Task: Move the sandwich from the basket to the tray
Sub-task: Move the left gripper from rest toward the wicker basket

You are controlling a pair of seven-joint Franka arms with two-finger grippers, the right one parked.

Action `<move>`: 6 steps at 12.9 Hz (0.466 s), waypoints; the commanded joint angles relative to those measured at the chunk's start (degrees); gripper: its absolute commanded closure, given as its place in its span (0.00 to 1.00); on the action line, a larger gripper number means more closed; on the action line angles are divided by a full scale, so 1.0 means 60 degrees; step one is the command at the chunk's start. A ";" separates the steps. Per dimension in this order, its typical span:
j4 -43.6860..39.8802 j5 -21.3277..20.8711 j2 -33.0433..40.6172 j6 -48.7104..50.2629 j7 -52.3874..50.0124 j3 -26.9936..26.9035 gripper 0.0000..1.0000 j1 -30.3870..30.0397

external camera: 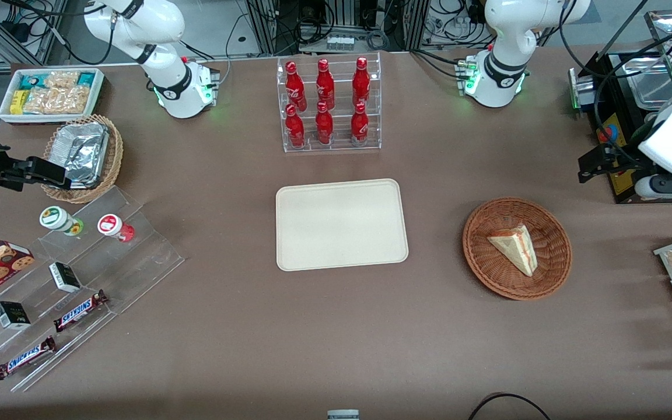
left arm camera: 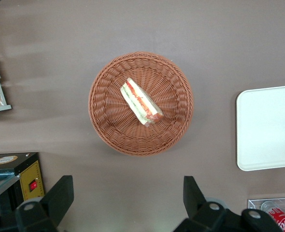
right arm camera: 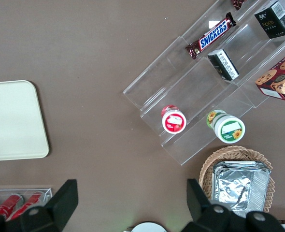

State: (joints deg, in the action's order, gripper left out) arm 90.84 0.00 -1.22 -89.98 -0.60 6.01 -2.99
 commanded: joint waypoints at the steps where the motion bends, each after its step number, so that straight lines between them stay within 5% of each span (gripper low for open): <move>1: -0.0171 -0.0103 0.0084 0.0245 0.0056 -0.0283 0.00 0.0205; 6: 0.0179 -0.0161 -0.0440 -0.0191 -0.0003 -0.0270 0.00 0.0205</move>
State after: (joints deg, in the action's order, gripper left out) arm 91.25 -0.06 -2.00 -89.91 -0.51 5.12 -2.79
